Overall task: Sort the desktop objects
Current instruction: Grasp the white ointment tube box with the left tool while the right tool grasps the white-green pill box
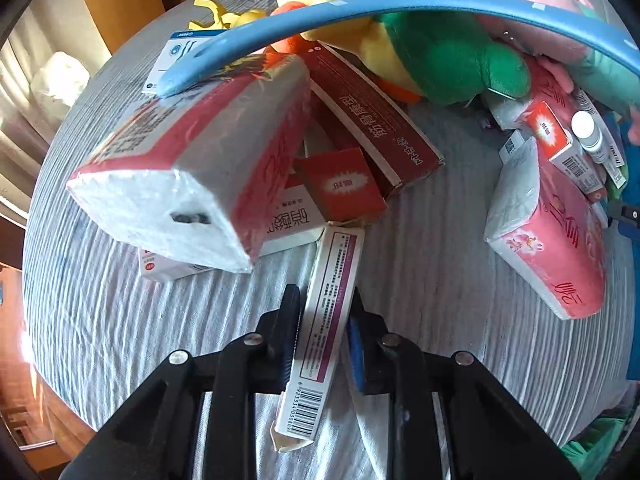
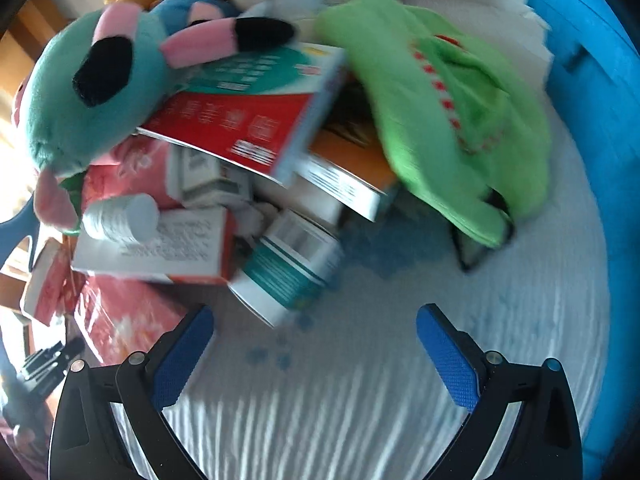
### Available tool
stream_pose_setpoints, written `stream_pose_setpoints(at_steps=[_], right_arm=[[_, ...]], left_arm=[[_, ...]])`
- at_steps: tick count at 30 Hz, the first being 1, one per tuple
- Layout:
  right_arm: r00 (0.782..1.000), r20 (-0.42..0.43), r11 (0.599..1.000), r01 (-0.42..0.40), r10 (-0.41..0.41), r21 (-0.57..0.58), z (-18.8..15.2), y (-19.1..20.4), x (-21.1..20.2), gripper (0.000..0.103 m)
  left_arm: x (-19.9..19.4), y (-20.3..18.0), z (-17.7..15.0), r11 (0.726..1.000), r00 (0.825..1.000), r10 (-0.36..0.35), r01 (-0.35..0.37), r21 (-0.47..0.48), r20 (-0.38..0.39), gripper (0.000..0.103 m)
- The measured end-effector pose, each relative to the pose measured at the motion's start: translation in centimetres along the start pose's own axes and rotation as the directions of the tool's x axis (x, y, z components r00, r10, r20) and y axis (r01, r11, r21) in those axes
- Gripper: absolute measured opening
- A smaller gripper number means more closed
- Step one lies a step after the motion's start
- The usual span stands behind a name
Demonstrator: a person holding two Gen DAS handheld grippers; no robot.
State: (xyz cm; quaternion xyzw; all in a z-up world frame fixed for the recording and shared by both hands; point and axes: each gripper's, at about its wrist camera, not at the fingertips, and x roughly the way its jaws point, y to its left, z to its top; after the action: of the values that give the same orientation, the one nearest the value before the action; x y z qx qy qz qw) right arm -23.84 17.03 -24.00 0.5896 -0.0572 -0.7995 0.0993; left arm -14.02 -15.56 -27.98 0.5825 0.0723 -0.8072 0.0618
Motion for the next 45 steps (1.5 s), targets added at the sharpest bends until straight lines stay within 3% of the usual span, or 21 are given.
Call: stream_pose_setpoints(at_steps=[7,10,17,20,22,24,25,31,35,39,45], right_arm=[[0.994,-0.069,0.996,0.081,-0.083,-0.029,0.4,0.9,3.9,0.103],[0.990,-0.035,0.991,0.136,-0.137,-0.020,0.1,1.2,4.0,0.103],[0.989,-0.004,0.988,0.150,-0.150,-0.038,0.1,1.4,3.9,0.103],[0.988,-0.028,0.987,0.153,-0.154,-0.040,0.2,1.2,3.7,0.103],[0.987,-0.009,0.987,0.157,-0.157,-0.026,0.1,0.9,2.9,0.084],[0.994,0.010,0.994,0.106,-0.106,-0.026,-0.1,1.0,2.1,0.055],[0.996,0.018,0.996,0.083,-0.082,-0.020,-0.2,1.1,1.8,0.052],[0.993,0.105,0.999,0.044,-0.044,0.006,0.5,1.8,0.9,0.053],[0.995,0.095,0.998,0.024,-0.029,0.052,1.2,1.2,1.5,0.054],[0.996,0.077,0.998,0.040,-0.044,0.051,1.0,1.0,0.8,0.042],[0.997,0.076,1.000,0.003,-0.005,0.026,-0.9,-0.3,-2.3,0.037]], left_arm=[[-0.2,-0.1,0.3,1.000,1.000,0.000,-0.001,-0.006,-0.004,0.022],[-0.4,0.0,0.3,1.000,1.000,-0.004,0.004,-0.008,-0.007,0.022],[-0.8,-0.1,0.2,1.000,1.000,0.011,-0.011,0.003,0.006,0.023],[-1.0,-0.4,0.2,1.000,1.000,0.017,-0.017,0.011,0.004,0.022],[-1.2,-0.6,0.2,1.000,1.000,0.017,-0.017,0.017,0.002,0.020],[-1.6,-0.8,0.2,1.000,1.000,0.012,-0.013,0.019,0.009,0.020],[-1.8,-1.0,0.2,1.000,1.000,0.010,-0.011,0.019,0.013,0.019],[-3.2,-2.0,1.2,1.000,0.999,-0.003,0.002,0.027,0.035,0.019],[-3.6,-2.8,1.9,0.999,0.999,-0.001,-0.001,0.039,0.046,0.019],[-3.8,-3.0,2.3,0.999,0.999,-0.006,0.004,0.035,0.044,0.019],[-6.5,-3.7,2.7,0.999,0.995,-0.033,0.029,0.039,0.094,0.018]])
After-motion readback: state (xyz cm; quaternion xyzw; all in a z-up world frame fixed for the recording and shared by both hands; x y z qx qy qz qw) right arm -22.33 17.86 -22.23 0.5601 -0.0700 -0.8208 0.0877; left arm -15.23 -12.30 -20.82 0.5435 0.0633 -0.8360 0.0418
